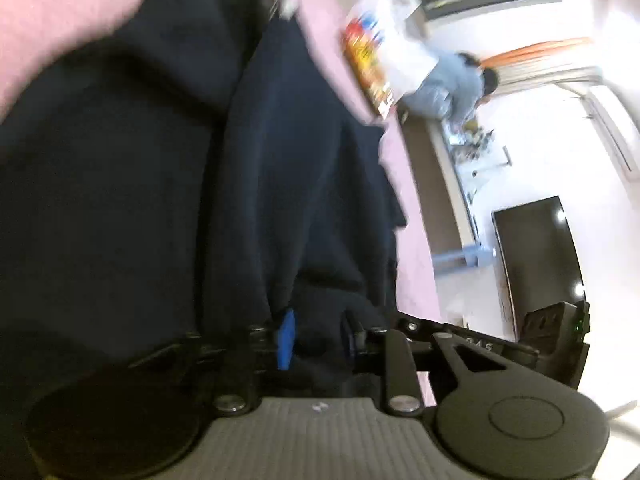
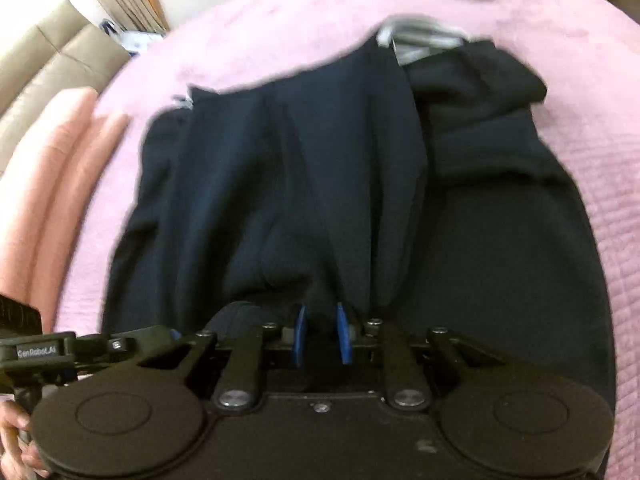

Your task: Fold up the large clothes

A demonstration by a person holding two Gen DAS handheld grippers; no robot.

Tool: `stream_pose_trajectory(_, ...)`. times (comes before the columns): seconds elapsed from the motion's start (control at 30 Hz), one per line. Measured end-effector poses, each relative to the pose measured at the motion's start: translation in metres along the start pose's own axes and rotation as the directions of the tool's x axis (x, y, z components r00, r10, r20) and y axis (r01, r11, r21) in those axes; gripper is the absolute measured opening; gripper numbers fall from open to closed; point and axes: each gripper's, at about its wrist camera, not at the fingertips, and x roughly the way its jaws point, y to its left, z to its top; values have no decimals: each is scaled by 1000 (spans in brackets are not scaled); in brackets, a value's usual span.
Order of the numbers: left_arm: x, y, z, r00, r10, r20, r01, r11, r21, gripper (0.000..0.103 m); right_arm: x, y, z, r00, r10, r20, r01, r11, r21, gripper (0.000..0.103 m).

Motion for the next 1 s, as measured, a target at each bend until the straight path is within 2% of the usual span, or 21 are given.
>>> stream_pose_trajectory(0.1,-19,-12,2,998,-28,62,25,999,47,37,-22,8,7,997,9,73,-8,1000,-20,36)
stream_pose_trajectory(0.17,-29,-10,-3,997,-22,79,17,998,61,38,-25,12,6,995,-17,94,21,999,-41,36)
stream_pose_trajectory(0.27,-11,3,-4,993,104,47,-106,994,40,37,-7,17,-1,997,-56,49,58,997,-43,37)
stream_pose_trajectory(0.33,6,19,-10,979,204,22,-205,979,23,33,18,16,-8,991,-130,-27,128,990,-50,41)
stream_pose_trajectory(0.37,10,27,-15,976,217,24,-218,976,18,32,29,11,-14,989,-137,-56,135,990,-40,44)
stream_pose_trajectory(0.43,8,39,-17,980,190,50,-190,982,-18,32,37,0,-17,994,-101,-44,102,995,21,47)
stream_pose_trajectory(0.5,-8,42,-21,983,168,76,-165,985,-44,33,29,-10,-16,998,-52,-42,54,997,55,47)
stream_pose_trajectory(0.6,-44,19,-28,979,169,116,-170,986,-3,33,3,-24,-21,1000,12,3,-12,997,78,48)
stream_pose_trajectory(0.67,-63,7,-32,974,186,126,-190,981,22,34,-21,-31,-27,999,20,41,-22,998,59,48)
stream_pose_trajectory(0.73,-88,-6,-39,965,232,122,-236,971,24,36,-46,-37,-38,998,-8,59,6,1000,27,48)
stream_pose_trajectory(0.83,-128,-11,-63,944,313,103,-314,949,0,44,-75,-55,-60,998,-60,35,60,998,2,57)
stream_pose_trajectory(0.87,-138,-14,-67,939,331,93,-331,944,-15,48,-84,-61,-69,997,-77,17,77,997,2,68)
stream_pose_trajectory(0.9,-150,-14,-78,934,348,81,-346,938,-34,51,-92,-67,-79,995,-99,-6,99,995,3,76)
stream_pose_trajectory(1.0,-175,-25,-102,911,410,44,-406,910,-80,57,-114,-82,-115,976,-202,-87,203,979,2,75)
